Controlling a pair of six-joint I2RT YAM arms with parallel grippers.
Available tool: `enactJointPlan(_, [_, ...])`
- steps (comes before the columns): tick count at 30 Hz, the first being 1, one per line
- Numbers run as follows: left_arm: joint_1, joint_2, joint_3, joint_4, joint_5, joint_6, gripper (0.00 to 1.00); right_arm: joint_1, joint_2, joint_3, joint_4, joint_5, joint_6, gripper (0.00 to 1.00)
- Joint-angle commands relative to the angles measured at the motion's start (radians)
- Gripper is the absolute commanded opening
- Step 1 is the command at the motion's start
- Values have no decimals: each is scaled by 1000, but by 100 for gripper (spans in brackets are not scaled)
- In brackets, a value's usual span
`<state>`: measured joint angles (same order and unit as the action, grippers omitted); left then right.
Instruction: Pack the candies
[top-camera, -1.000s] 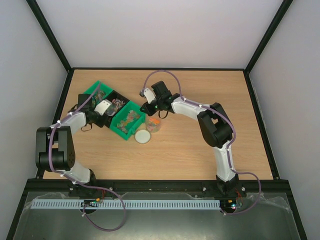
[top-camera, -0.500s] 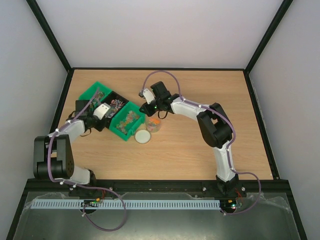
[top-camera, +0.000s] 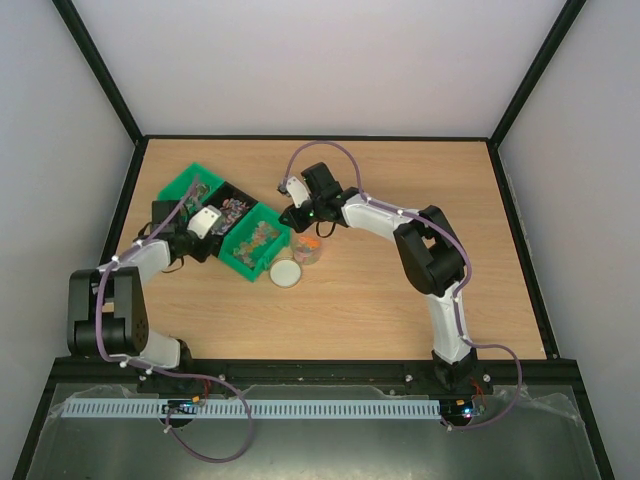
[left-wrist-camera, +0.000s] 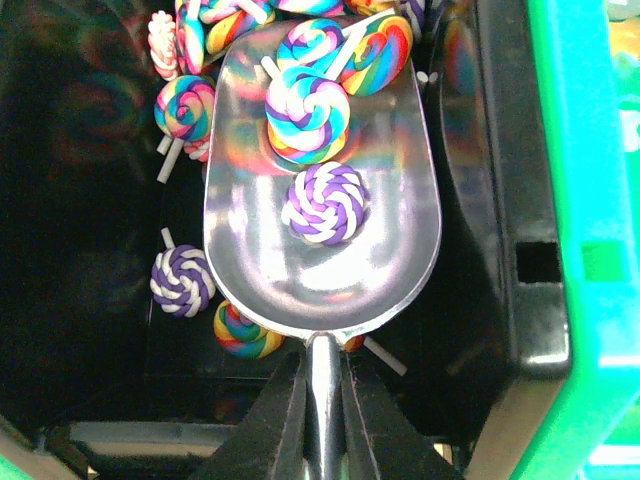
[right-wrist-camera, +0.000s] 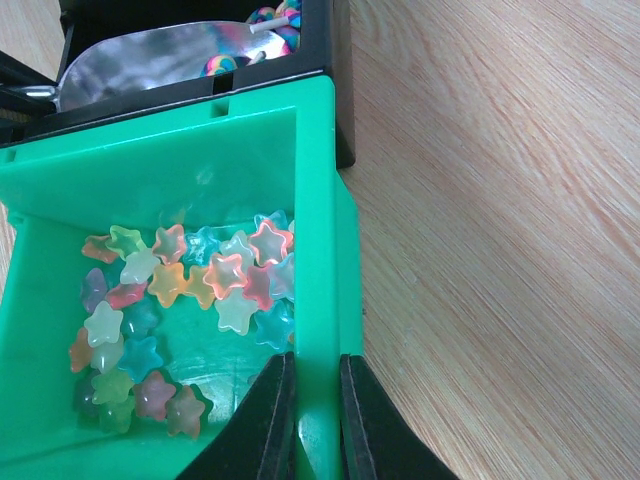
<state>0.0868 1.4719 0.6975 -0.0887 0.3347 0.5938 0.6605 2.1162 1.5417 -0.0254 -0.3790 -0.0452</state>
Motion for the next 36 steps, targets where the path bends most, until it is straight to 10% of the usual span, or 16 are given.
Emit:
enactJointPlan(1, [50,-44,-39,-32,74,51,2,4,16,19,2,44,-26,1])
enactJointPlan(19, [175,-135,-55,-57,157,65,2,2,17,23,7,62,-13,5])
enactJointPlan(36, [180,-293,46,-291,290,233,2,-1,-13,71,-14,62,32,62])
